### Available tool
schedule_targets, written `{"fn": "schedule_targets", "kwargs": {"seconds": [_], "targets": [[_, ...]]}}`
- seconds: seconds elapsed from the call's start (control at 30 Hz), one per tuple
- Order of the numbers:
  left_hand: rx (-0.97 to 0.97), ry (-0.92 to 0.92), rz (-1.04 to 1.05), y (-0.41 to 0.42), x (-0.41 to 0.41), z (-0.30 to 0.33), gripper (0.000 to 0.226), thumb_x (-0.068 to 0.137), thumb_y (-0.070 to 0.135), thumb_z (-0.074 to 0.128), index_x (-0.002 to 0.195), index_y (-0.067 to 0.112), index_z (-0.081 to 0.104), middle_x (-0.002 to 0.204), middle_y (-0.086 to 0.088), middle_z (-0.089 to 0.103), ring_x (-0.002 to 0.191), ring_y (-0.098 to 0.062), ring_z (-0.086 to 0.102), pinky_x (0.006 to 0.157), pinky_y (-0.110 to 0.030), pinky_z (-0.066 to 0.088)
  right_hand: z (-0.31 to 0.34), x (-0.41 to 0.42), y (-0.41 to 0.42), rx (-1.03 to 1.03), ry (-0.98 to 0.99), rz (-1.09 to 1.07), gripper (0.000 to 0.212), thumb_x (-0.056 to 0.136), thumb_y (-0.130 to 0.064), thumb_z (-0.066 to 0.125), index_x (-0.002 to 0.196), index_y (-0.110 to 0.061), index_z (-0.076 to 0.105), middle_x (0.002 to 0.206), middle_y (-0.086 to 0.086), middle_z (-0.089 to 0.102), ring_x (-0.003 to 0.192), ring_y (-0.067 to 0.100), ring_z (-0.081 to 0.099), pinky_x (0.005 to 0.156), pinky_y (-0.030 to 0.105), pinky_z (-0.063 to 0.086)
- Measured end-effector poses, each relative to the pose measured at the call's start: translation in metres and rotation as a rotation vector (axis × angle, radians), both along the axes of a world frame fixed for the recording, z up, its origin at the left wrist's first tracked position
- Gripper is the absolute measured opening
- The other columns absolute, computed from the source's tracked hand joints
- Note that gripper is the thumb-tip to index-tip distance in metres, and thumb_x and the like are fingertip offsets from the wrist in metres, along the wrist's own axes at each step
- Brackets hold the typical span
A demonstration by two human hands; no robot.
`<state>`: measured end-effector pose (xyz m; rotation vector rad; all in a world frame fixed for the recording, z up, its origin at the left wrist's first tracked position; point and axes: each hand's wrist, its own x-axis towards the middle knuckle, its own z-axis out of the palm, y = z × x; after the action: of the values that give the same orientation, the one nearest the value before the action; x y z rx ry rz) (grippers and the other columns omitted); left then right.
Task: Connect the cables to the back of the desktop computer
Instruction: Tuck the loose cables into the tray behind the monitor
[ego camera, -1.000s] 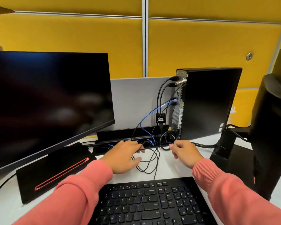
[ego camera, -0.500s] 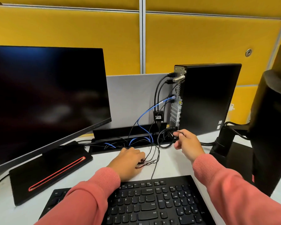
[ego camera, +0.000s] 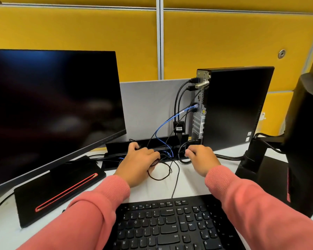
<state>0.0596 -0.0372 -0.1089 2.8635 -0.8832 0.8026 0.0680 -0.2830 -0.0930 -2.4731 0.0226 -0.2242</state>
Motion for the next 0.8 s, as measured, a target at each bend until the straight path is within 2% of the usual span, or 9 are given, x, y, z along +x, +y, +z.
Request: {"fn": "schedule_targets", "kwargs": {"seconds": [0.1,0.17,0.23,0.27,0.33,0.47,0.57,0.7,0.8], "targets": [[0.023,-0.100,-0.002,0.005,0.005,0.006,0.005,0.099,0.023,0.058,0.097,0.026,0.061,0.079,0.012,0.059,0.073,-0.013,0.057,0.119,-0.049,0.021,0.003,0.011,-0.007,0.142,-0.027,-0.148,0.029,0.100,-0.021,0.049,0.081,-0.017,0.070,0.084,0.009,0.070,0.078,0.032,0.070,0.081,0.040,0.057],[0.023,-0.094,0.008,0.012,0.009,0.011,0.008,0.097,0.017,0.058,0.092,0.023,0.058,0.074,0.010,0.054,0.069,-0.016,0.053,0.122,-0.047,0.025,0.002,0.022,-0.021,0.264,-0.046,-0.285,0.026,0.097,-0.018,0.049,0.085,-0.011,0.071,0.088,0.016,0.072,0.083,0.038,0.071,0.084,0.044,0.059],[-0.008,-0.033,0.019,0.019,0.011,0.014,0.010,0.093,0.012,0.062,0.093,0.021,0.057,0.077,0.006,0.056,0.071,-0.020,0.056,0.112,-0.042,0.042,-0.002,0.036,-0.039,0.345,-0.038,-0.376,0.021,0.095,-0.016,0.051,0.091,-0.007,0.069,0.094,0.019,0.072,0.091,0.039,0.071,0.085,0.046,0.060],[-0.037,0.000,0.032,0.020,0.011,0.016,0.011,0.092,0.013,0.064,0.097,0.020,0.058,0.081,0.004,0.059,0.075,-0.023,0.058,0.099,-0.040,0.050,-0.003,0.040,-0.045,0.364,-0.035,-0.410,0.018,0.094,-0.015,0.052,0.091,-0.008,0.068,0.096,0.019,0.072,0.092,0.038,0.071,0.085,0.046,0.060],[-0.123,0.046,0.057,0.019,0.009,0.018,0.013,0.095,0.017,0.063,0.106,0.022,0.057,0.092,0.003,0.061,0.081,-0.026,0.059,0.076,-0.038,0.051,-0.003,0.038,-0.048,0.361,-0.044,-0.441,0.013,0.093,-0.014,0.053,0.089,-0.012,0.065,0.100,0.018,0.073,0.093,0.036,0.071,0.086,0.043,0.059],[-0.324,0.070,-0.010,0.011,0.013,0.021,0.007,0.102,0.022,0.058,0.108,0.024,0.056,0.090,0.006,0.058,0.079,-0.021,0.056,0.070,-0.038,0.050,0.000,0.023,-0.029,0.203,-0.068,-0.457,0.029,0.095,-0.008,0.050,0.112,-0.029,0.062,0.118,0.005,0.063,0.110,0.032,0.056,0.100,0.044,0.041],[-0.427,0.138,-0.072,0.005,0.020,0.021,0.009,0.103,0.020,0.057,0.110,0.024,0.061,0.090,0.008,0.061,0.080,-0.016,0.057,0.073,-0.036,0.052,0.010,0.011,-0.005,-0.013,-0.252,-0.293,0.054,0.091,-0.003,0.053,0.132,-0.038,0.051,0.135,-0.006,0.045,0.122,0.024,0.039,0.095,0.040,0.028],[-0.496,0.162,-0.085,0.001,0.032,0.015,0.012,0.103,0.021,0.057,0.112,0.024,0.064,0.092,0.008,0.064,0.083,-0.014,0.061,0.077,-0.040,0.054,0.018,-0.006,0.027,0.141,-0.456,0.142,0.063,0.084,0.001,0.054,0.135,-0.037,0.051,0.122,-0.017,0.041,0.084,0.011,0.056,0.086,0.040,0.051],[-0.520,0.144,-0.061,-0.001,0.042,0.010,0.015,0.102,0.021,0.057,0.114,0.027,0.064,0.098,0.009,0.066,0.089,-0.014,0.063,0.079,-0.040,0.054,0.011,-0.008,0.040,0.023,-0.464,0.341,0.065,0.087,-0.008,0.061,0.140,-0.042,0.044,0.120,-0.022,0.039,0.072,0.010,0.057,0.076,0.034,0.054]]}}
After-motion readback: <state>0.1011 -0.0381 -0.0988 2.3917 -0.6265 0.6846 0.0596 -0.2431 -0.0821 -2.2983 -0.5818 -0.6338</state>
